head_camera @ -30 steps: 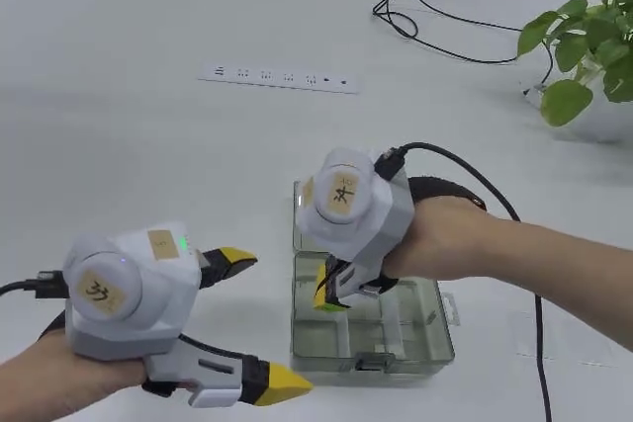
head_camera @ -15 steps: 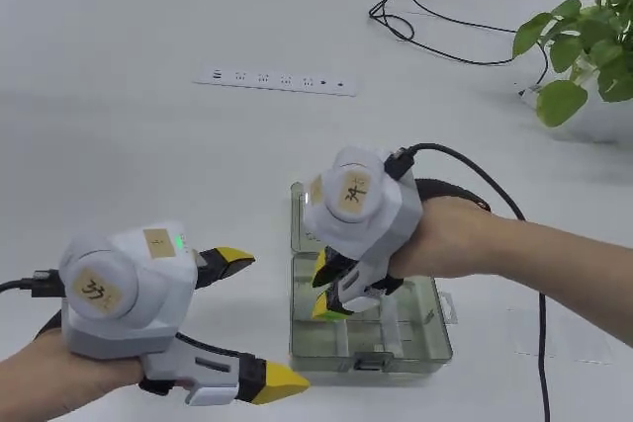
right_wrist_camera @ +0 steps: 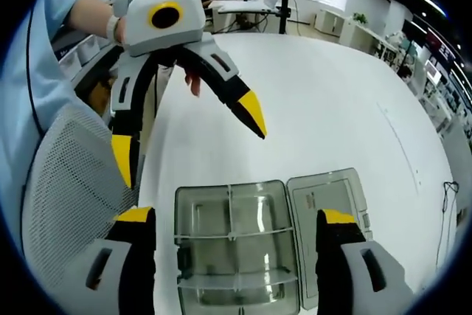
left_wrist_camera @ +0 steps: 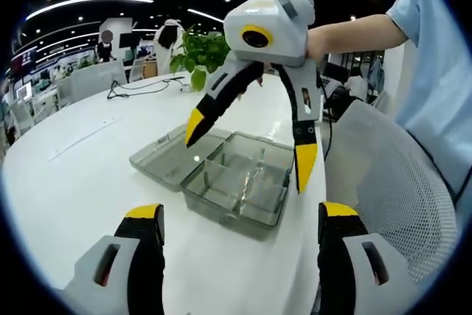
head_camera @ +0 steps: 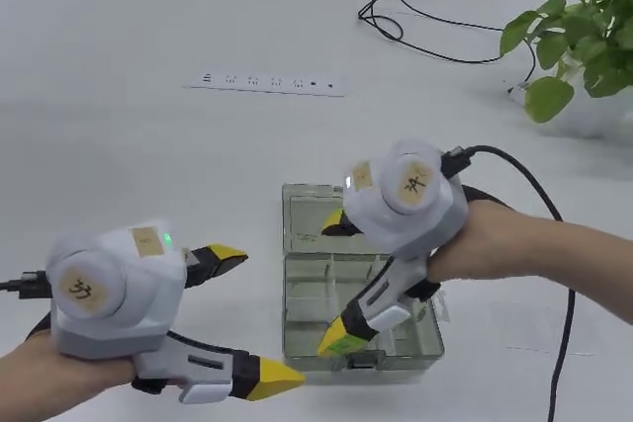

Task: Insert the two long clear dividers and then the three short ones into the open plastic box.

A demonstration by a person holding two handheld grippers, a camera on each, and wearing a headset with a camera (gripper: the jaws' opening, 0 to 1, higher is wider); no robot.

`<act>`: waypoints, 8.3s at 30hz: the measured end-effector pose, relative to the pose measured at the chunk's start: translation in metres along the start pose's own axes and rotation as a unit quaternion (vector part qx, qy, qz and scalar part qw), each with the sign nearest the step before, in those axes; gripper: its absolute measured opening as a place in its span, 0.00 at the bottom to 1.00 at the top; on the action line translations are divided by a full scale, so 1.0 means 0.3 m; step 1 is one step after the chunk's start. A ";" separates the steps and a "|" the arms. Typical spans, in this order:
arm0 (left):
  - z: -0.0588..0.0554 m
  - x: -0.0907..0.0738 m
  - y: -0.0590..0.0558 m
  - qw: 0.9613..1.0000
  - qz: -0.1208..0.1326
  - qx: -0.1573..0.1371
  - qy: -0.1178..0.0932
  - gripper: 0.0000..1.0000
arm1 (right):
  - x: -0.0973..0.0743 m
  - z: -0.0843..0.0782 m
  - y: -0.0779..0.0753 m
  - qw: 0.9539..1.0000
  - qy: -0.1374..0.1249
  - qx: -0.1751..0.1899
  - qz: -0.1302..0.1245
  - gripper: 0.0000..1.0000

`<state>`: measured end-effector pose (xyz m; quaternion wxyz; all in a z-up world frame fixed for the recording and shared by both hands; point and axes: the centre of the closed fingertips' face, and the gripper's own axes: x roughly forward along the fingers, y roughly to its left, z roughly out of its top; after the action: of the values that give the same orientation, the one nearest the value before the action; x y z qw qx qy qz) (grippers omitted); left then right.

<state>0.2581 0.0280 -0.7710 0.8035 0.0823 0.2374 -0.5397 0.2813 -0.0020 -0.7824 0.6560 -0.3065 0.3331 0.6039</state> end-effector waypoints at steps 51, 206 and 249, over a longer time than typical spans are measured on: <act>-0.013 -0.050 -0.009 1.000 0.025 -0.017 -0.004 0.86 | -0.291 -0.718 -0.014 0.987 0.135 0.078 -0.041 0.75; 0.241 0.129 -0.150 0.965 -0.136 -0.209 -0.078 0.00 | -0.297 0.008 0.050 0.999 0.009 -0.037 0.030 0.17; 0.213 0.079 -0.112 0.990 -0.071 -0.085 -0.090 0.12 | -0.241 0.022 0.111 0.988 0.077 -0.033 0.131 0.02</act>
<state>0.2535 -0.0300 -0.7222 0.7853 -0.0521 0.2144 -0.5784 0.2451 -0.0365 -0.7200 0.5329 -0.3271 0.3994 0.6705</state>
